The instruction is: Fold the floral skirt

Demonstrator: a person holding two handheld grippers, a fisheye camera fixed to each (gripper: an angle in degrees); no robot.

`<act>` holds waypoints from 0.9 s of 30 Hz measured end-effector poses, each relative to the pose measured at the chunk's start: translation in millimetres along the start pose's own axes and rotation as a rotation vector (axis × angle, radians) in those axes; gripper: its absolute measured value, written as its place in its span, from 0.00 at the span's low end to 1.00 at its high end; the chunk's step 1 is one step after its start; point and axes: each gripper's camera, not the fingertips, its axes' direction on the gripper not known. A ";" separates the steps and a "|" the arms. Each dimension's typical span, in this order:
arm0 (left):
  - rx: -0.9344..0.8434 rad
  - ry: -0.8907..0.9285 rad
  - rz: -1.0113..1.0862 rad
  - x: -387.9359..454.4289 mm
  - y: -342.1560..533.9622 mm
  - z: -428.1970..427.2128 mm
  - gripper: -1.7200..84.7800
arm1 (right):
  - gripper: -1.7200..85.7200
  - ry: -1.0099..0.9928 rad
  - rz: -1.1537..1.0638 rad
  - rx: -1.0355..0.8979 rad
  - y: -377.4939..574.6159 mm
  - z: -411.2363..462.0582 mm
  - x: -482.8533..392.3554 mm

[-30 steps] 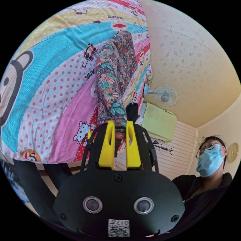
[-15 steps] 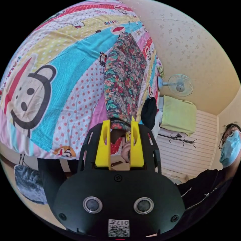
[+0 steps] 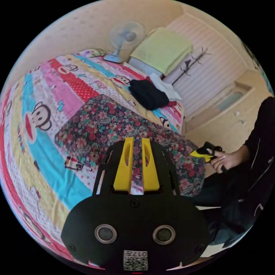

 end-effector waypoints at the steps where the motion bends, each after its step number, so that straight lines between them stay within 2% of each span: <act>1: -0.026 0.011 0.047 3.7 -6.1 14.8 0.08 | 0.09 0.007 -0.011 -0.004 8.6 -10.9 -11.5; 3: -0.092 0.102 0.149 22.2 -11.5 73.3 0.07 | 0.10 0.030 -0.043 -0.016 21.0 -25.0 -30.7; 5: -0.098 0.170 0.136 38.7 2.1 111.7 0.04 | 0.10 0.075 -0.083 -0.037 35.4 -39.3 -54.3; 9: 0.077 0.215 -0.062 70.6 55.9 140.2 0.01 | 0.10 0.191 -0.173 -0.100 41.6 -48.7 -79.8; 12: 0.099 0.203 -0.192 68.7 66.1 142.9 0.01 | 0.10 0.243 -0.166 -0.114 36.5 -46.1 -94.2; 14: 0.058 0.253 -0.243 52.3 58.0 147.4 0.01 | 0.10 0.162 -0.067 -0.080 21.1 -35.5 -105.2; 16: -0.004 0.391 -0.335 21.1 49.8 157.9 0.01 | 0.10 0.079 0.036 -0.049 5.3 -19.2 -114.6; 17: -0.039 0.520 -0.417 -4.2 48.8 167.7 0.01 | 0.10 0.061 0.076 -0.053 -7.0 -2.5 -125.2; 18: -0.061 0.655 -0.498 -28.2 52.1 178.8 0.01 | 0.10 0.067 0.088 -0.060 -13.9 7.2 -131.9; 21: -0.065 0.883 -0.591 -68.4 62.1 197.0 0.01 | 0.10 0.180 0.076 -0.089 -54.7 65.1 -170.5; 22: -0.048 0.894 -0.589 -72.9 62.8 195.5 0.01 | 0.11 0.215 0.058 -0.101 -72.8 90.6 -182.7; 25: 0.160 0.929 -0.668 -103.7 87.8 174.1 0.01 | 0.11 0.291 -0.029 -0.124 -120.8 153.3 -199.0; 27: 0.380 0.928 -0.779 -126.8 132.9 153.6 0.01 | 0.12 0.358 -0.042 -0.153 -150.9 187.0 -193.5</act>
